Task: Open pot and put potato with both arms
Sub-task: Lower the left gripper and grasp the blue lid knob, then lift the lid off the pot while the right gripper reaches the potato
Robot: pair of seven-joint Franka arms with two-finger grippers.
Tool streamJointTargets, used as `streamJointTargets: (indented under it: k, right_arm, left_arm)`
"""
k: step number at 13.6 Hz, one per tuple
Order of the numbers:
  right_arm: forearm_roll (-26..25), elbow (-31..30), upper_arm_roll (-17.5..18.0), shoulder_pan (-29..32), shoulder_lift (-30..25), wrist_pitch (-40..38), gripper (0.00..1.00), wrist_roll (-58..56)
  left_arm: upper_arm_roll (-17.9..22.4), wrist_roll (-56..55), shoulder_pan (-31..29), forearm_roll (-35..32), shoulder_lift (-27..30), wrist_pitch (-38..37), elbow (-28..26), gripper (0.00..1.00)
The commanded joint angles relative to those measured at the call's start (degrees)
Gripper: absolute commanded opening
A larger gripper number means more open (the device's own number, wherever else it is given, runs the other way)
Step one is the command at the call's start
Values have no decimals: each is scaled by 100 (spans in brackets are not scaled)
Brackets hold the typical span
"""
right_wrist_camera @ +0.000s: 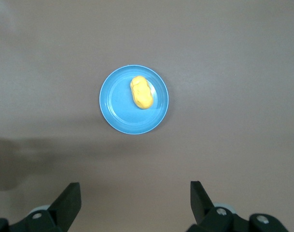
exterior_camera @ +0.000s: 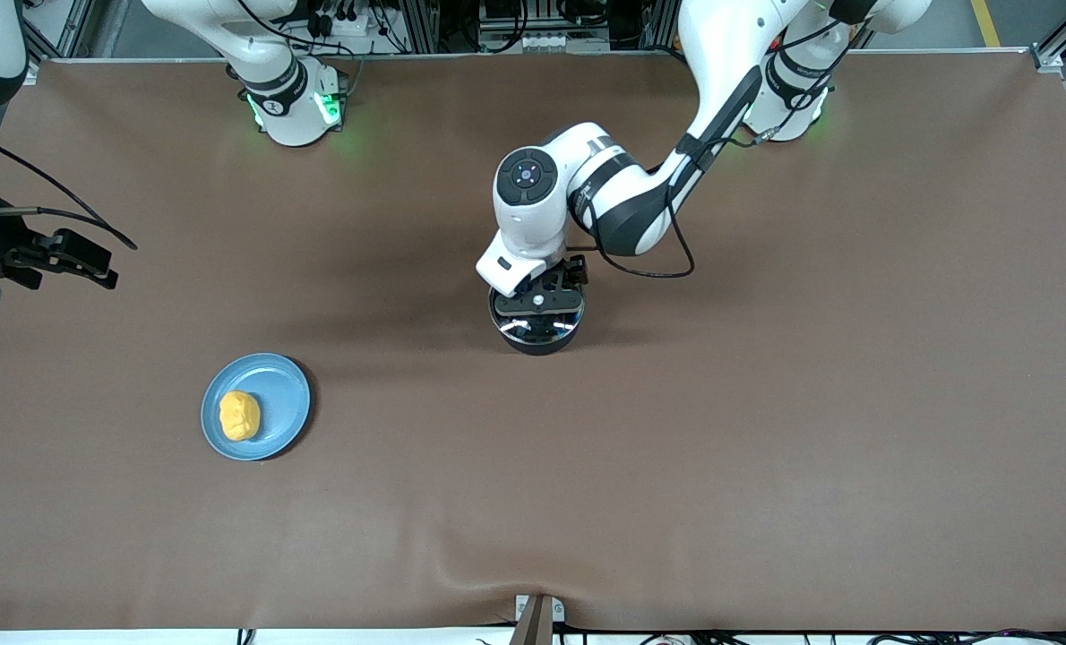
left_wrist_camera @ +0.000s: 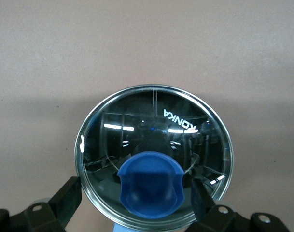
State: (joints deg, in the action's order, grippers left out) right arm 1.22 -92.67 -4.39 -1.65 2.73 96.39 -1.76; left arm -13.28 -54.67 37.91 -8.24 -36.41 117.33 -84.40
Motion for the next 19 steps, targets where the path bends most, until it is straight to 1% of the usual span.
streamJointTargets:
  k: [1, 4, 8, 12, 15, 17, 18, 19]
  right_arm:
    - [115, 65, 61, 121, 96, 72, 100, -8]
    - [98, 56, 52, 112, 166, 72, 100, -8]
    - [89, 21, 52, 121, 166, 64, 100, -8]
    - [71, 12, 52, 121, 175, 72, 100, -8]
    - [62, 12, 52, 130, 210, 81, 100, -8]
    - [62, 12, 52, 130, 236, 81, 100, -8]
    - [62, 12, 52, 130, 236, 90, 100, -8]
    - [62, 12, 52, 130, 245, 90, 100, -8]
  left_arm:
    - [-7, -202, -3, -72, -7, 89, -77, 100]
    - [-8, -202, 15, -72, -68, 97, -59, 100]
    - [-8, -210, 32, -55, -156, 370, -42, 100]
    - [-8, -210, 32, -55, -156, 370, -50, 100]
    - [-8, -237, 41, -46, -156, 361, -76, 61]
    - [-16, -254, 76, -37, -156, 352, -112, 32]
    - [-25, -237, 76, -37, -147, 326, -112, 12]
    - [-34, -158, 42, -46, -86, 300, -103, 0]
